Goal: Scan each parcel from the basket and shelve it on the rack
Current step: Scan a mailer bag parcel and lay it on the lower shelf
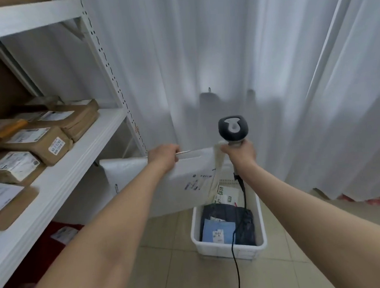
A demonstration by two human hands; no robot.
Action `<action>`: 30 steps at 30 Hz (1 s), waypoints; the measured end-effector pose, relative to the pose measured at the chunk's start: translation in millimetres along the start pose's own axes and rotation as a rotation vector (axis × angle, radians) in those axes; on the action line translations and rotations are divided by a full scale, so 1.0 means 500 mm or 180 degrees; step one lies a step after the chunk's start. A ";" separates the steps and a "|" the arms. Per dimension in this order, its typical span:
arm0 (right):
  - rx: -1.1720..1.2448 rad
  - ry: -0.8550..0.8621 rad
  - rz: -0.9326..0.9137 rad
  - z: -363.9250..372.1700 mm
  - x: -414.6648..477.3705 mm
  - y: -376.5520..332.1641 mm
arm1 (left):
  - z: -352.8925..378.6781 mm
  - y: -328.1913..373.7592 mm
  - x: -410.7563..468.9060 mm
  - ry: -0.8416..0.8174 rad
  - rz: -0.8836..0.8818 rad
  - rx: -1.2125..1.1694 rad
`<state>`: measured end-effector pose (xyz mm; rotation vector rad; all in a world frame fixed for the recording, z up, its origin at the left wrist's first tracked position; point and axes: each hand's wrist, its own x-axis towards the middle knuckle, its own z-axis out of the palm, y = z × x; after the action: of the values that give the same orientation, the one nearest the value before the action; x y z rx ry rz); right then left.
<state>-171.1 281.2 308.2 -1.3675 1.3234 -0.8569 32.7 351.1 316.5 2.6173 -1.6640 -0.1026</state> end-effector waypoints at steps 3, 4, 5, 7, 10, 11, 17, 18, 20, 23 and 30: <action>-0.0558 -0.0217 -0.0229 0.031 -0.007 -0.012 | -0.008 0.019 -0.003 0.0008 0.0493 0.0496; -0.0813 -0.0293 -0.0261 0.041 -0.012 -0.011 | -0.012 0.027 -0.003 0.0042 0.0639 0.0614; -0.1062 -0.0366 -0.0255 0.050 -0.016 -0.007 | -0.017 0.033 -0.003 0.0076 0.0738 0.0685; -0.1425 -0.0473 -0.0131 0.061 -0.023 0.002 | -0.021 0.039 -0.001 0.0103 0.0846 0.0772; -0.1597 -0.0461 0.0130 0.061 -0.024 0.008 | -0.015 0.040 -0.003 0.0104 0.0890 0.0733; -0.1552 -0.0466 0.0204 0.060 -0.023 0.009 | -0.014 0.040 -0.005 0.0126 0.0863 0.0648; -0.1393 -0.0322 0.0290 0.077 -0.026 0.022 | -0.028 0.043 0.001 0.0368 0.0978 0.0642; -0.1345 -0.0268 0.0317 0.081 -0.027 0.024 | -0.029 0.042 0.000 0.0416 0.1017 0.0694; -0.1172 -0.0209 0.0407 0.089 -0.029 0.027 | -0.027 0.043 -0.001 0.0574 0.1084 0.0721; -0.0773 -0.0195 0.0629 0.097 -0.031 0.032 | -0.014 0.036 -0.004 0.1132 0.0911 0.0228; 0.0716 -0.0309 0.1042 0.069 -0.027 0.037 | 0.076 -0.106 -0.100 0.0786 -0.2897 -0.3235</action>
<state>-144.9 302.7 284.3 -0.9724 1.2882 -0.6832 56.5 419.0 276.6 2.1401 -0.1009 -0.4649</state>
